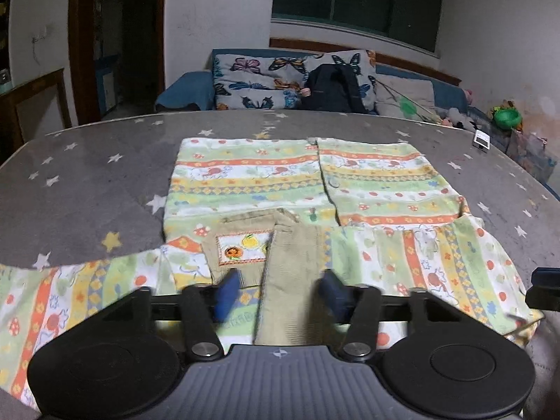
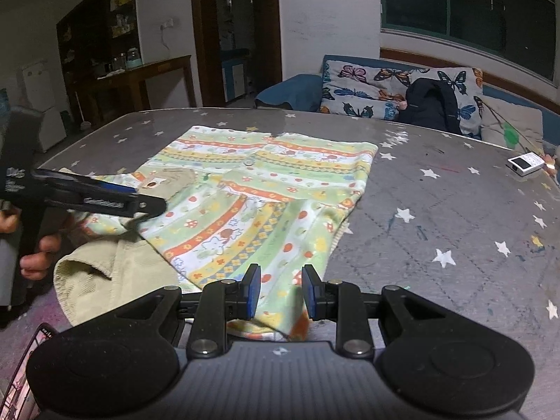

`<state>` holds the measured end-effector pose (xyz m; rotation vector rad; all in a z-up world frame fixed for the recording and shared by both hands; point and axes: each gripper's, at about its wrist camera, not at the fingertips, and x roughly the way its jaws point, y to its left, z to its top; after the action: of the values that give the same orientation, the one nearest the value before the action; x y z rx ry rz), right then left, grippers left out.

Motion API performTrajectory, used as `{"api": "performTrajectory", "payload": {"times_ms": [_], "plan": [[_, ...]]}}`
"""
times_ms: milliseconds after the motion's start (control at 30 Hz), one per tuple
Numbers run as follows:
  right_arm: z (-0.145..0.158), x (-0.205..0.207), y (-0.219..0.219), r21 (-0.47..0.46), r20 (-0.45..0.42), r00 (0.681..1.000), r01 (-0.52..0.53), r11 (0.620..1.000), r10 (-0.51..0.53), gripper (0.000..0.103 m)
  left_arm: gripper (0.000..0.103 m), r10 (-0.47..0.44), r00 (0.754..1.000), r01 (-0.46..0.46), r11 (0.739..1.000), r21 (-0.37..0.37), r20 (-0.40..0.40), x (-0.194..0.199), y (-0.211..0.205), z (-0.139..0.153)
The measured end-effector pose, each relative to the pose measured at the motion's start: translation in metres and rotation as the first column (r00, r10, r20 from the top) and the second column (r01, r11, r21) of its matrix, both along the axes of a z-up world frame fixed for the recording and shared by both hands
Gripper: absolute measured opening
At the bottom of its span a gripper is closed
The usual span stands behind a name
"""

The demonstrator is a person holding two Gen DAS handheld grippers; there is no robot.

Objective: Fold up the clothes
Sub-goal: 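Move the left gripper to the khaki cuff and close on it, then lift the cuff with the left gripper, raising the pant leg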

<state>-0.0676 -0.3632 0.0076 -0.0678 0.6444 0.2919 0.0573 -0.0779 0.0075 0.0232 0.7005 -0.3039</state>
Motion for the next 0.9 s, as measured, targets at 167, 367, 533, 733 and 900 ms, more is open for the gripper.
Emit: {"api": "performTrajectory", "payload": {"times_ms": [167, 367, 533, 733, 900], "plan": [[0.000, -0.002, 0.006, -0.006, 0.003, 1.000, -0.024, 1.000, 0.024, 0.025, 0.009, -0.014, 1.000, 0.014, 1.000, -0.005, 0.011, -0.006, -0.004, 0.002], [-0.002, -0.013, 0.011, -0.017, 0.011, 0.999, -0.040, 0.999, 0.040, 0.026, 0.008, 0.015, 0.996, -0.014, 1.000, -0.012, 0.083, -0.024, 0.001, 0.024], [-0.009, -0.011, 0.015, -0.028, -0.007, 0.999, -0.051, 0.998, 0.051, 0.027, 0.008, 0.037, 0.997, -0.038, 0.999, 0.011, 0.071, -0.027, 0.008, 0.024], [-0.011, -0.010, 0.014, -0.034, -0.009, 0.998, -0.055, 0.998, 0.055, 0.032, 0.008, 0.037, 0.998, -0.038, 0.999, 0.028, 0.041, -0.029, 0.009, 0.016], [-0.012, -0.008, 0.014, -0.053, -0.021, 0.998, -0.062, 0.997, 0.061, 0.032, 0.012, 0.033, 0.999, -0.033, 0.999, 0.040, 0.003, -0.023, 0.009, 0.011]]}}
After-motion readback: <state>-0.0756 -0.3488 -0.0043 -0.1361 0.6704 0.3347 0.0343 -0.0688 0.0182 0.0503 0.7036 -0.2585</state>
